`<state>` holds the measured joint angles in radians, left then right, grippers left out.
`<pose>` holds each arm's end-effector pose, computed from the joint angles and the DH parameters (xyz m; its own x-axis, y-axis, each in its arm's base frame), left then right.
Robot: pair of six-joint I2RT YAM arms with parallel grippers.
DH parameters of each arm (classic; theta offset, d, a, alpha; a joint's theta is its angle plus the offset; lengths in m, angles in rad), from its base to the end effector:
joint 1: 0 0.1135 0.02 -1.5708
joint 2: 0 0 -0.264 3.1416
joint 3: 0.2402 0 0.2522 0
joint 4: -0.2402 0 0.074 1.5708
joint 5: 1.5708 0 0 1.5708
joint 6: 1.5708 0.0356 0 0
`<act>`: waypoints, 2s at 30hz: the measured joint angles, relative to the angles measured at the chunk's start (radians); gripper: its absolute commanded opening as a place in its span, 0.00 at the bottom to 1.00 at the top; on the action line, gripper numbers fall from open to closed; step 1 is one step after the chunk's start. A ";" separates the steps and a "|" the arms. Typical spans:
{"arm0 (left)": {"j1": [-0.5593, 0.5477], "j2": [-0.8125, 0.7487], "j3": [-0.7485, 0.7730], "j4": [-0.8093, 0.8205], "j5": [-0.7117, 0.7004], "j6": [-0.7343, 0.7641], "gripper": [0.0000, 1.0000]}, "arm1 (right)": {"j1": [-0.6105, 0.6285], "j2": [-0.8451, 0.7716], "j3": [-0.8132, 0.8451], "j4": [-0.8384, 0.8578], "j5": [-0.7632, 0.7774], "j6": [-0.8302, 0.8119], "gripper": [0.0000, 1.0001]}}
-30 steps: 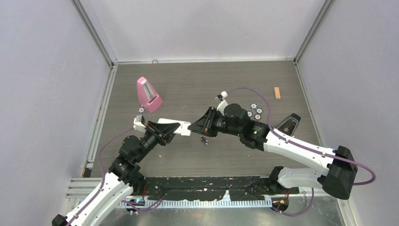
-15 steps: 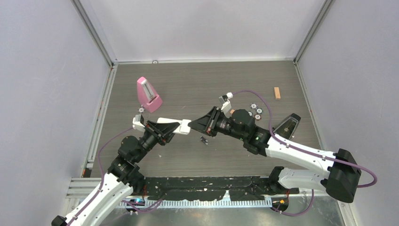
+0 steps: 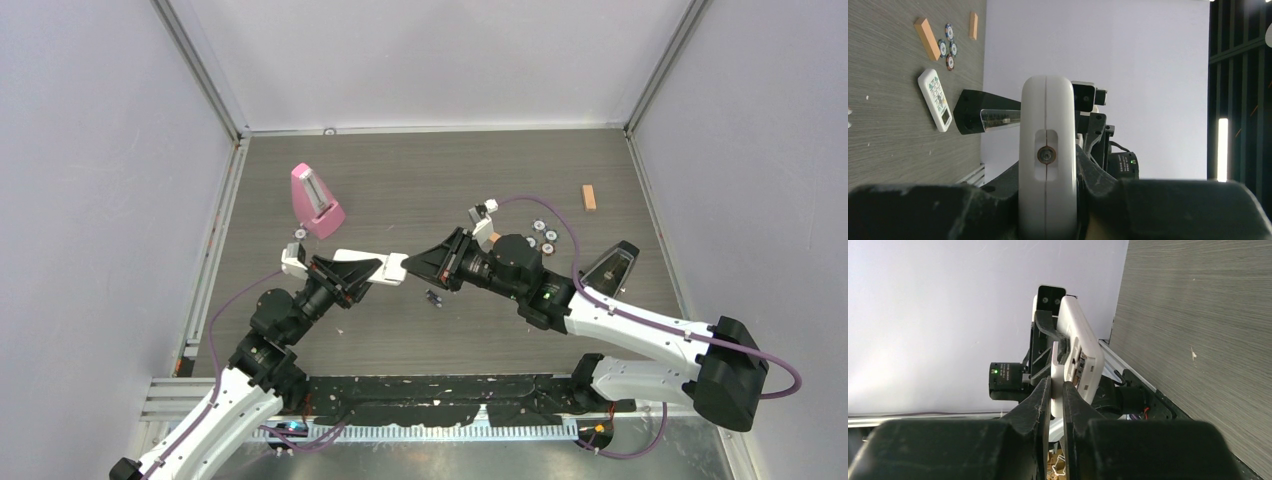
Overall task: Load the batteries into the remote control
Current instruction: Load the battery cover into the remote control.
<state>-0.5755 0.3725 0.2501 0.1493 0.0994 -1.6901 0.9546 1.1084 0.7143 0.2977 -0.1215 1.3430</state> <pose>0.1104 -0.0759 0.2422 -0.6230 -0.7735 0.1163 -0.0520 -0.1075 -0.9929 0.1469 0.2149 0.3006 -0.8696 0.4452 -0.2134 -0.1445 0.1838 0.9723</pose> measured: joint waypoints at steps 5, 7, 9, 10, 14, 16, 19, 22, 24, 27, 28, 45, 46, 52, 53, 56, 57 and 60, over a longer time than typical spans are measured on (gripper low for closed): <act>0.000 0.000 0.000 0.016 0.003 0.001 0.00 | 0.000 0.000 0.000 -0.037 0.005 0.005 0.05; 0.000 0.002 0.000 0.018 0.006 0.001 0.00 | 0.000 0.000 0.000 -0.038 0.007 0.011 0.05; 0.000 0.007 0.000 0.019 0.007 0.000 0.00 | 0.000 0.000 0.000 -0.040 0.009 0.017 0.05; 0.000 0.009 0.000 0.019 0.008 0.000 0.00 | 0.000 0.000 0.000 -0.042 0.010 0.020 0.05; 0.000 0.018 0.000 0.029 0.012 0.002 0.00 | 0.000 0.007 0.000 -0.043 0.013 0.031 0.06; 0.000 0.021 0.000 0.031 0.014 0.006 0.00 | 0.000 0.011 0.000 -0.043 0.013 0.040 0.09; 0.000 0.023 -0.001 0.033 0.014 0.022 0.00 | -0.001 0.014 0.000 -0.049 0.012 0.048 0.13; 0.000 0.025 -0.002 0.034 0.015 0.034 0.00 | -0.001 0.014 0.003 -0.068 0.012 0.051 0.17; 0.000 0.025 -0.002 0.034 0.015 0.050 0.00 | -0.001 0.015 0.011 -0.092 0.012 0.050 0.19; 0.000 0.025 -0.003 0.041 0.016 0.061 0.00 | -0.002 0.016 0.034 -0.136 0.013 0.045 0.22; 0.000 0.025 -0.003 0.045 0.016 0.069 0.00 | -0.002 0.016 0.042 -0.151 0.012 0.042 0.23; 0.000 0.025 -0.003 0.071 0.015 0.131 0.00 | -0.002 0.035 0.119 -0.296 0.008 -0.041 0.39; 0.000 0.026 -0.003 0.071 0.015 0.134 0.00 | -0.002 0.039 0.119 -0.295 0.006 -0.044 0.40; 0.000 0.039 -0.003 0.079 0.018 0.135 0.00 | -0.002 0.060 0.119 -0.276 -0.011 -0.055 0.48; 0.000 0.041 -0.003 0.082 0.017 0.135 0.00 | -0.002 0.064 0.119 -0.271 -0.014 -0.056 0.51; 0.000 0.042 -0.003 0.092 0.018 0.130 0.00 | 0.000 0.069 0.119 -0.262 -0.021 -0.060 0.57; 0.000 0.042 -0.002 0.098 0.021 0.130 0.00 | 0.002 0.070 0.119 -0.260 -0.023 -0.062 0.58; 0.000 0.042 -0.002 0.115 0.025 0.127 0.00 | 0.006 0.070 0.118 -0.245 -0.026 -0.066 0.57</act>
<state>-0.5755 0.4149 0.2478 0.2642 0.1242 -1.5631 0.9604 1.1786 0.8322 0.0532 -0.1478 1.2766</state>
